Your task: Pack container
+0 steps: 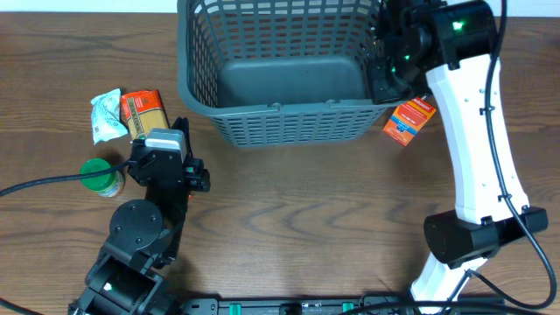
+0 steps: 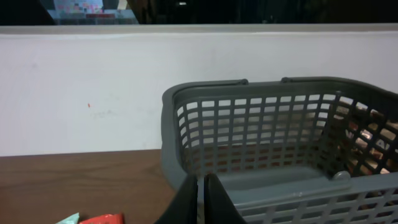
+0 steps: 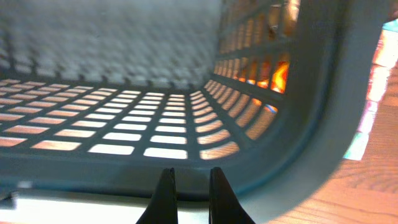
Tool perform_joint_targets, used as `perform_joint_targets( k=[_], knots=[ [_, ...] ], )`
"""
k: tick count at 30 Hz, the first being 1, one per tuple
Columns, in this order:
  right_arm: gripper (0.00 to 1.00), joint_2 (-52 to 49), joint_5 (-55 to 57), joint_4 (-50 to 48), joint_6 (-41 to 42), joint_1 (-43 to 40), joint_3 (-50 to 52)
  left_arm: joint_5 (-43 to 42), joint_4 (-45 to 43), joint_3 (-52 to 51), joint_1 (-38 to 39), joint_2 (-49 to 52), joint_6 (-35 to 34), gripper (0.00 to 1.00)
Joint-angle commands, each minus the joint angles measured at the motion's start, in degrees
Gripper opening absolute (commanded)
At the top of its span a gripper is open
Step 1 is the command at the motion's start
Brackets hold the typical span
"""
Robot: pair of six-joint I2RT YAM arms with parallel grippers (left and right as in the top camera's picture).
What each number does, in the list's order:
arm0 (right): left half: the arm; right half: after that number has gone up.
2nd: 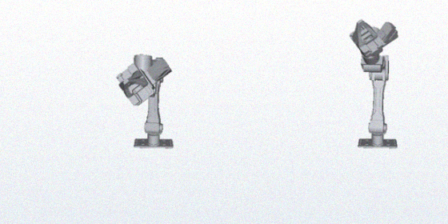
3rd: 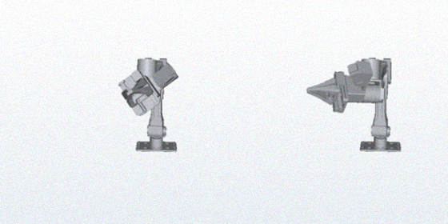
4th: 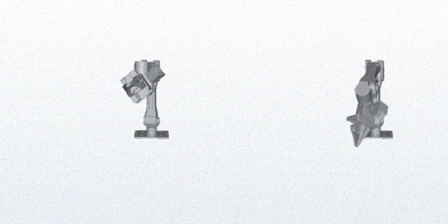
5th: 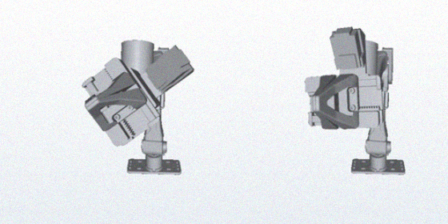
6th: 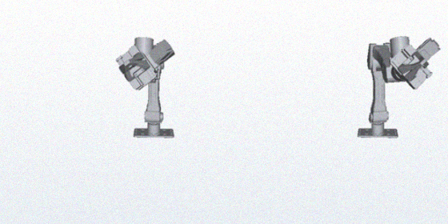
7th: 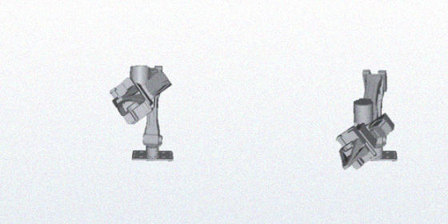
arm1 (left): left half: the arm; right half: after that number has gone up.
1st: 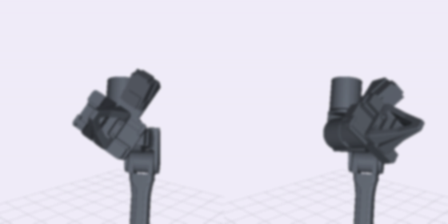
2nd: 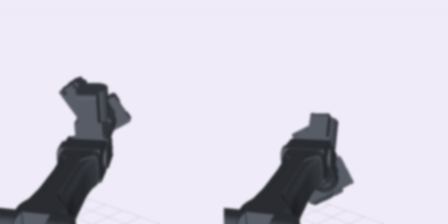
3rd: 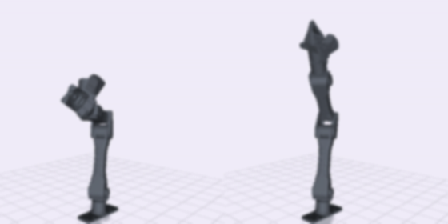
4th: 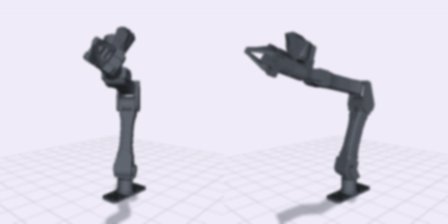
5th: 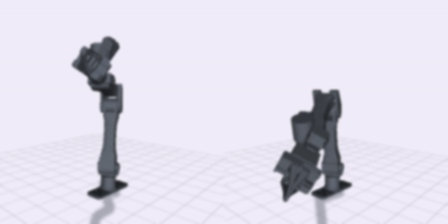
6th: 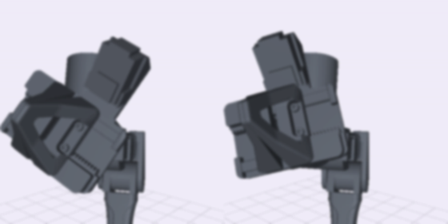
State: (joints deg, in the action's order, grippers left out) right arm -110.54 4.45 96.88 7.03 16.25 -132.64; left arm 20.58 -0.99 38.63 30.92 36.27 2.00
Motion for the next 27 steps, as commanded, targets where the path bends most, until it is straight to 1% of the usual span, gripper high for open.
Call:
perform_joint_targets(
  k=[1,6,9,14,17,21,22,26,27],
  knots=[
    [0.01,0.48,0.22,0.39,0.63,1.53,0.52,1.16,0.48,1.20,0.02,-0.07,1.01,0.06],
    [0.01,0.70,2.05,-1.66,0.70,0.90,-0.13,1.16,1.90,1.57,0.02,-0.07,1.01,0.06],
    [0.01,1.33,5.05,-3.19,1.99,-0.66,-1.88,1.16,7.43,4.52,0.02,-0.04,0.92,0.05],
    [0.01,2.36,6.67,-5.20,3.15,-6.14,-4.50,1.16,22.40,11.50,0.00,-0.04,-2.29,0.05],
    [0.01,2.45,4.76,-6.49,3.48,-10.88,-4.59,1.20,32.92,15.61,-0.96,-0.04,-7.91,0.06],
    [0.01,2.43,3.43,-6.95,2.78,-16.26,-4.59,1.01,46.99,18.95,-4.22,-0.13,-17.09,0.06],
    [0.01,2.43,3.28,-7.28,2.08,-17.14,-4.57,0.35,49.83,19.58,-4.74,-0.13,-17.81,0.06],
    [0.01,2.43,2.34,-8.85,0.22,-19.04,-4.50,-6.80,59.28,23.58,-6.10,-0.11,-17.84,0.06],
    [0.01,2.43,2.34,-8.85,-0.20,-19.21,-4.50,-7.15,61.09,24.74,-6.25,-0.11,-18.45,0.06]
  ],
)
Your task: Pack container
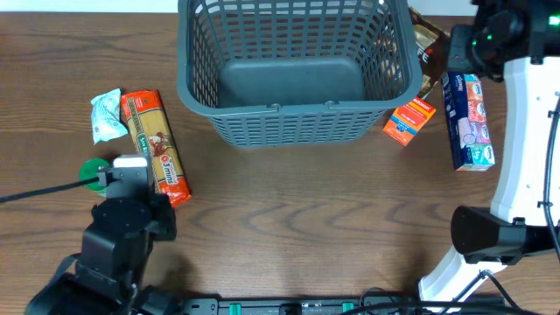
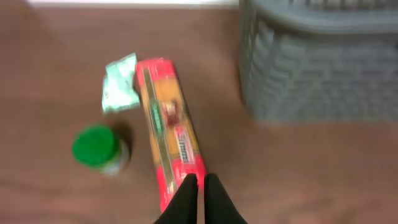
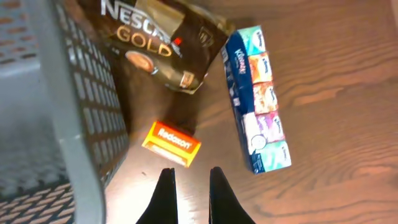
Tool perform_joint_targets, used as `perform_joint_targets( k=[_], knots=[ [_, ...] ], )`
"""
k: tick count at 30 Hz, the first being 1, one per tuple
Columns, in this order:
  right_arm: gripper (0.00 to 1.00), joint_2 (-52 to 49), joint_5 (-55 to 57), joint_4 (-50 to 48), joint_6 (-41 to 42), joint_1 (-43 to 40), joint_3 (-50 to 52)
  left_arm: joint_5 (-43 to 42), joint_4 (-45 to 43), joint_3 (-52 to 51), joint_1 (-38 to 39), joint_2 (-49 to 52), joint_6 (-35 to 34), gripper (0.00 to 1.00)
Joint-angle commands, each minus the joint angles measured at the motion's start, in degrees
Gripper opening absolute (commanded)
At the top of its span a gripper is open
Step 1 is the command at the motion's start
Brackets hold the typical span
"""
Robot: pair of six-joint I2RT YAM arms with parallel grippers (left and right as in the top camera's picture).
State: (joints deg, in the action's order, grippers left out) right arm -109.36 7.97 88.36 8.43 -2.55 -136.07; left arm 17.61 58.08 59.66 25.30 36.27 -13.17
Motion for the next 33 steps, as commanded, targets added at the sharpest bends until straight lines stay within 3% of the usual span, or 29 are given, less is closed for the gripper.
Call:
perform_joint_targets(
  k=[1,7,8,9,10,20,26,27,28,29,30,33],
  knots=[
    [0.01,1.25,-1.16,-0.28,-1.90,-0.44,-1.07,-4.07,5.27,5.75,-0.94,-0.11,-4.52,0.06],
    [0.01,1.22,-1.40,-0.37,-2.29,-0.48,-1.05,-1.36,15.21,12.94,-2.38,-0.11,-7.80,0.07],
    [0.01,1.22,-1.40,-0.28,-2.32,-0.48,-1.05,-0.92,15.19,12.96,-2.36,-0.11,-7.74,0.17],
    [0.01,1.22,-1.40,-0.09,-2.34,-0.48,-1.05,-0.42,15.17,12.96,-2.36,-0.09,-7.76,0.40],
    [0.01,1.22,-1.40,0.11,-2.60,-0.48,-1.05,-0.26,15.17,12.96,-2.36,-0.04,-7.72,0.99],
    [0.01,0.87,-1.64,-5.77,-7.61,-4.74,-1.05,-0.59,15.21,12.90,-2.36,-0.04,-7.74,0.99],
    [0.01,-2.67,-13.68,-11.26,-20.61,-13.33,-0.68,-0.59,15.21,12.90,-2.36,-0.04,-7.74,0.99],
    [0.11,-3.78,-17.79,-11.76,-23.87,-14.84,-0.66,-0.59,15.21,12.90,-2.36,-0.04,-7.74,0.99],
    [0.30,-4.79,-21.66,-12.13,-27.08,-16.04,-0.66,-0.59,15.21,12.90,-2.36,-0.04,-7.74,0.99],
    [0.57,-6.12,-26.14,-12.44,-30.84,-17.20,-0.66,-0.59,15.21,12.90,-2.36,-0.04,-7.74,0.99],
    [0.99,-7.45,-30.45,-12.57,-34.73,-18.21,-0.66,-0.59,15.21,12.90,-2.36,-0.04,-7.74,0.98],
    [0.99,-11.30,-37.75,-13.03,-41.68,-19.65,-0.66,-0.59,15.21,12.90,-2.36,-0.04,-7.74,0.99]
  ],
)
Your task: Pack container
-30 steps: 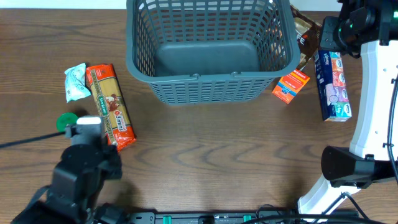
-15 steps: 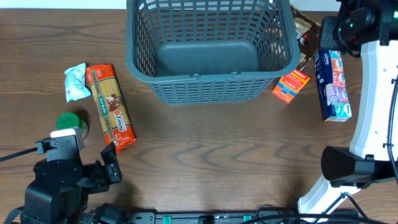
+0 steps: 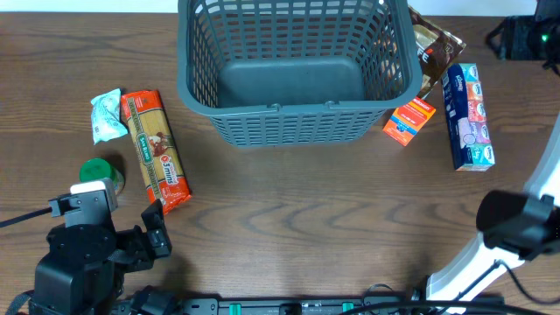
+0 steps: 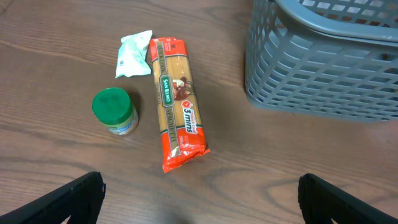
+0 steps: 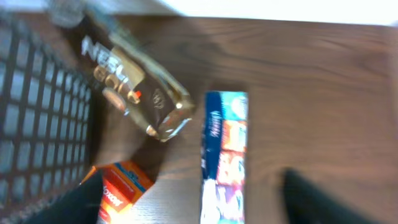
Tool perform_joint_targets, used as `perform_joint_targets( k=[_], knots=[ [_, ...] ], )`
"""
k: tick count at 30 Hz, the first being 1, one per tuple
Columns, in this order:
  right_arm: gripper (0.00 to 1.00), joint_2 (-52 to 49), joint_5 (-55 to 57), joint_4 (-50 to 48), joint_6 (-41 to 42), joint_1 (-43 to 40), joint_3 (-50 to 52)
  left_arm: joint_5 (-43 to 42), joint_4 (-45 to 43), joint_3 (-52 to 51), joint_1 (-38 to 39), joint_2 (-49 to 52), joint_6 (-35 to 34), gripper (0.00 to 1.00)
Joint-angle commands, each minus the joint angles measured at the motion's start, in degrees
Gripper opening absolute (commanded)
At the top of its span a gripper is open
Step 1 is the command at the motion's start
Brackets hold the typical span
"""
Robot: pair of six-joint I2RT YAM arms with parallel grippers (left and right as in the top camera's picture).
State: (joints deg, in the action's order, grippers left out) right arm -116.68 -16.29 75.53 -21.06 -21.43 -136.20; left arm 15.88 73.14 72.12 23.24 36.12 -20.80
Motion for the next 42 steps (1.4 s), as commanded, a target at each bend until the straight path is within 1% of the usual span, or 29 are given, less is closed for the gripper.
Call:
perform_joint_targets(
  k=[1,4,11,17,21,22,23,24,26,27,28,29,30,32,35,42],
  knots=[
    [0.99,-5.14,-14.25,-0.50,-13.31,-0.90,-0.52,1.14,0.15,0.44,-0.31,0.11,-0.11,0.99],
    [0.99,-9.31,-14.40,-3.08,-15.10,-0.48,-0.52,1.14,0.15,0.44,-0.31,0.11,-0.11,0.99],
    [0.99,-16.96,-14.16,-11.65,-15.26,2.10,-0.52,1.14,0.15,0.44,-0.31,0.11,-0.11,0.99],
    [0.99,-21.77,-14.14,-13.92,-17.51,5.40,-0.50,1.14,0.15,0.44,-0.31,0.11,-0.11,0.99],
    [0.99,-24.55,-10.19,-14.75,-17.81,7.93,-0.50,1.14,0.15,0.44,-0.31,0.11,-0.11,0.99],
    [0.92,-25.33,-9.09,-14.88,-17.79,8.59,-0.50,1.14,0.15,0.44,-0.31,0.11,-0.11,0.99],
    [0.82,-25.88,-8.39,-15.04,-17.79,8.96,-0.50,1.14,0.15,0.44,-0.31,0.11,-0.11,0.99],
    [0.67,-26.25,-7.63,-15.19,-17.51,9.35,-0.50,1.14,0.15,0.44,-0.31,0.11,-0.11,0.99],
    [0.42,-26.75,-6.12,-15.52,-16.06,9.94,-0.50,1.14,0.15,0.44,-0.31,0.11,-0.11,0.99],
    [0.23,-26.75,-5.97,-15.56,-15.61,10.05,-0.50,1.14,0.15,0.44,-0.31,0.11,-0.11,0.98],
    [0.12,-26.49,-5.97,-15.63,-15.15,9.99,-0.52,1.14,0.15,0.44,-0.31,0.11,-0.11,0.98],
    [0.06,-26.27,-5.92,-15.89,-14.47,9.84,-0.55,1.14,0.15,0.44,-0.31,0.11,-0.11,0.98],
    [0.01,-25.97,-5.95,-16.06,-13.66,9.64,-0.61,1.16,0.15,0.44,-0.31,0.11,-0.09,0.98],
    [0.01,-25.33,-5.95,-16.68,-11.85,9.09,-0.61,1.14,0.15,0.44,-0.31,0.11,-0.11,0.99],
    [0.01,-23.91,-5.97,-18.18,-6.86,7.61,-0.63,1.14,0.15,0.44,-0.31,0.11,-0.11,0.99],
    [0.01,-16.24,-6.43,-22.67,7.43,3.30,-0.63,1.14,0.15,0.44,-0.31,0.11,-0.11,0.99]
  ],
)
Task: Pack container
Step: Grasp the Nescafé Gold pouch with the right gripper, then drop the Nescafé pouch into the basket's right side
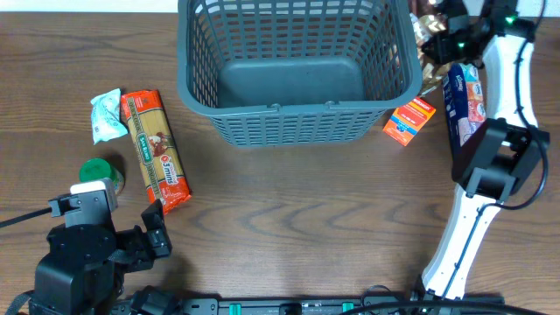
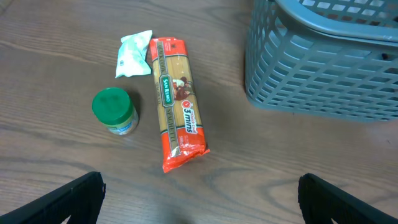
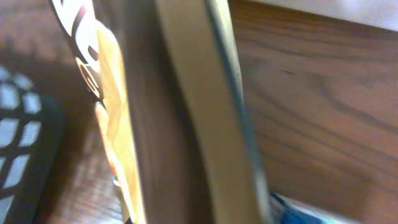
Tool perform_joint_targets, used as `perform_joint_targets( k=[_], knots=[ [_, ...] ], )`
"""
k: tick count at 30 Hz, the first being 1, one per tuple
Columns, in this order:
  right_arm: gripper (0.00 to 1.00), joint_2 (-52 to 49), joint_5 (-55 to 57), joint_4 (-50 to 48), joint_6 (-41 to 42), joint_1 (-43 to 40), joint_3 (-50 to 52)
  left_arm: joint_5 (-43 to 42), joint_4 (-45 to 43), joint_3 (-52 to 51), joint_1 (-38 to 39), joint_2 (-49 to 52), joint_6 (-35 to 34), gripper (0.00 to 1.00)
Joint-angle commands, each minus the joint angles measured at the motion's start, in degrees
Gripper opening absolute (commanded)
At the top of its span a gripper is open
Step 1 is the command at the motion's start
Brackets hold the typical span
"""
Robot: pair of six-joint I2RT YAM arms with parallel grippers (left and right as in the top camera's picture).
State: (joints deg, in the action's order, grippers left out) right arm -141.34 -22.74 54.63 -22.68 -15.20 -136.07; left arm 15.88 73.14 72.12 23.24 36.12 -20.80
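The grey basket (image 1: 280, 108) stands at the table's back middle, its corner in the left wrist view (image 2: 323, 68). Left of it lie a red pasta packet (image 1: 155, 150) (image 2: 176, 112), a green-lidded jar (image 1: 101, 175) (image 2: 114, 111) and a white-green sachet (image 1: 106, 114) (image 2: 132, 53). My left gripper (image 2: 199, 214) hangs open high over the front left, nothing between its fingers. My right gripper (image 1: 448, 35) is down at the brown-gold coffee bag (image 1: 429, 39), which fills the right wrist view (image 3: 186, 93). Its fingers are hidden there.
An orange box (image 1: 409, 120) lies by the basket's right front corner. A blue tissue pack (image 1: 464, 105) lies right of it, partly under the right arm. The right arm's white links cross the table's right side.
My right gripper was high near the far right edge, fingers spread wide, looking down on the coffee bag and tissues. Now it is right against the coffee bag. The left arm has not moved.
At first my right gripper was shut inside the basket's right end and my left was shut near its left front. Then both were back from the basket, still shut. Later both stood wide open, left over the front left, right far right; now right is at the coffee bag.
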Motion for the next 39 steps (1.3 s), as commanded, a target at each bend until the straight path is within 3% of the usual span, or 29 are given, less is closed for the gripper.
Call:
perform_joint_targets(
  k=[1,9,16,23,31,39],
  knots=[
    [0.01,10.10,0.09,-2.32,10.78,-3.34,-0.76,1.14,0.15,0.44,-0.31,0.11,-0.11,0.98],
    [0.01,25.09,0.15,-5.01,15.58,-3.80,-0.76,1.14,0.15,0.44,-0.31,0.11,-0.11,0.99],
    [0.01,38.58,-0.09,-4.87,17.86,1.03,-0.76,1.14,0.15,0.44,-0.31,0.11,-0.11,0.99],
    [0.01,48.04,10.99,-4.63,36.28,10.51,-0.76,1.14,0.15,0.44,-0.31,0.11,-0.11,0.99],
    [0.01,47.15,31.74,8.15,62.88,22.51,-0.72,1.14,0.15,0.44,-0.31,0.11,-0.11,0.99],
    [0.01,40.79,34.97,12.11,63.60,29.31,-0.72,1.14,0.15,0.44,-0.31,0.11,-0.11,0.99]
  ],
)
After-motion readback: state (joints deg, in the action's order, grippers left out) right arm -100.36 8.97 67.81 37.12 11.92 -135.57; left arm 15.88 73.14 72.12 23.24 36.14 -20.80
